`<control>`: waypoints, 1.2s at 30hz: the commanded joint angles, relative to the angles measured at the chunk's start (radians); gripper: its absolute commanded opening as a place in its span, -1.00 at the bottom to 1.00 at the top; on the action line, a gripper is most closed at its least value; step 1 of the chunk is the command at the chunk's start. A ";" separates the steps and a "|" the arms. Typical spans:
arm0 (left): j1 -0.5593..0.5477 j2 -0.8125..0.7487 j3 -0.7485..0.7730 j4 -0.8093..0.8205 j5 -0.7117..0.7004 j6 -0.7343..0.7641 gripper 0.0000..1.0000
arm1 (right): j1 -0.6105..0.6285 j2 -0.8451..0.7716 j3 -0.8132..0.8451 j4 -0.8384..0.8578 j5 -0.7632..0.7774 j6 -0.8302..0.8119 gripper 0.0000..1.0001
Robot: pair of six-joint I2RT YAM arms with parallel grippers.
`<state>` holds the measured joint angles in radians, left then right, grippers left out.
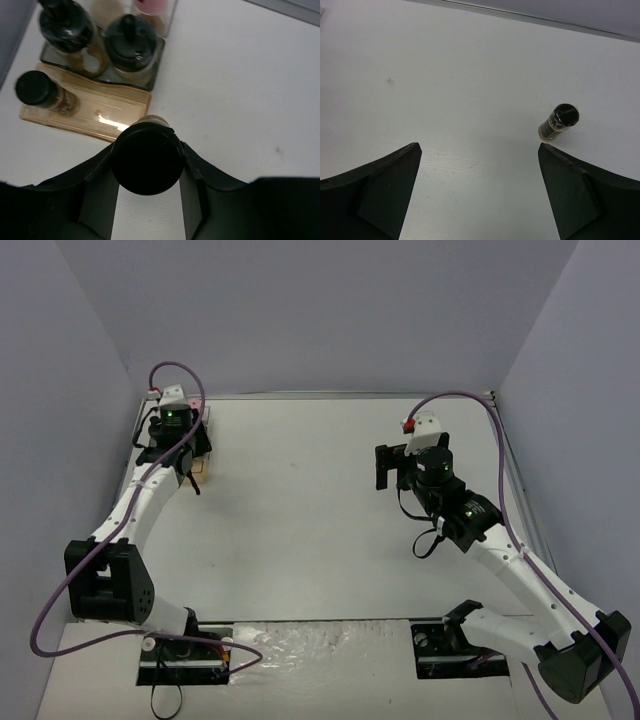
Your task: Organize the condiment bottles
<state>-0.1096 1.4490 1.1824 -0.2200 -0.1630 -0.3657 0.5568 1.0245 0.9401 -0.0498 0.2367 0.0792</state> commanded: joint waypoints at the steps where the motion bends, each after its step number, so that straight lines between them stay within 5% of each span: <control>1: 0.101 0.030 0.081 0.036 0.047 0.028 -0.82 | -0.006 -0.014 0.002 0.062 0.024 0.008 1.00; 8: 0.214 0.176 0.162 0.063 0.072 0.013 -0.82 | -0.005 -0.008 -0.001 0.065 0.008 0.009 1.00; 24: 0.238 0.330 0.194 0.039 0.028 0.005 -0.79 | -0.006 -0.001 -0.009 0.074 0.019 0.008 1.00; 36: 0.239 0.361 0.190 0.028 0.027 0.003 0.08 | -0.005 0.025 -0.004 0.076 0.033 0.015 1.00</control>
<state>0.1200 1.8369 1.3243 -0.2070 -0.1182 -0.3538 0.5568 1.0334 0.9234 -0.0484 0.2388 0.0795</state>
